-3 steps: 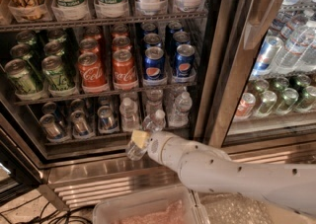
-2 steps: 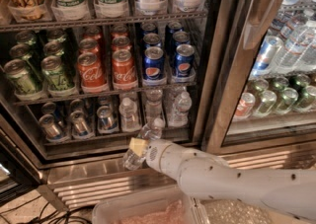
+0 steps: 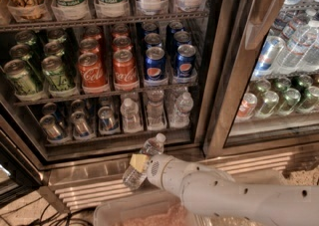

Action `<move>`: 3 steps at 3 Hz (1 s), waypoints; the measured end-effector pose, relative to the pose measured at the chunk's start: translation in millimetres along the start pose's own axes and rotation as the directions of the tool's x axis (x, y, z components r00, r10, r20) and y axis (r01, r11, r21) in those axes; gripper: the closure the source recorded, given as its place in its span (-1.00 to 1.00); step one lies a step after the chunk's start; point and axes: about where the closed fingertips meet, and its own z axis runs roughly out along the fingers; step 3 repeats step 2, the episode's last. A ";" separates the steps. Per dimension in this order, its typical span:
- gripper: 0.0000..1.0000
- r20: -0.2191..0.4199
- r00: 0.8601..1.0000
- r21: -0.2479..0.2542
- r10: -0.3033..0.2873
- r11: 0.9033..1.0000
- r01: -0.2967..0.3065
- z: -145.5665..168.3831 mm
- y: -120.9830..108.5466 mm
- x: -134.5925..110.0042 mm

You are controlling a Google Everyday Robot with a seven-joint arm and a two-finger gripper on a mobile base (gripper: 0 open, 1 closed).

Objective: Pick water bottle from bottom shelf of fridge

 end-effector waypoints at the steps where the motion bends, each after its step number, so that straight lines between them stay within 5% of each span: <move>1: 1.00 -0.007 1.000 0.002 0.009 1.000 -0.009 2.7 -5.8 6.8; 3: 1.00 -0.007 1.000 0.002 0.009 1.000 -0.009 2.7 -5.8 6.8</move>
Offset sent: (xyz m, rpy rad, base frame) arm -0.0845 0.0145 -0.0239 0.1306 0.2609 -0.0136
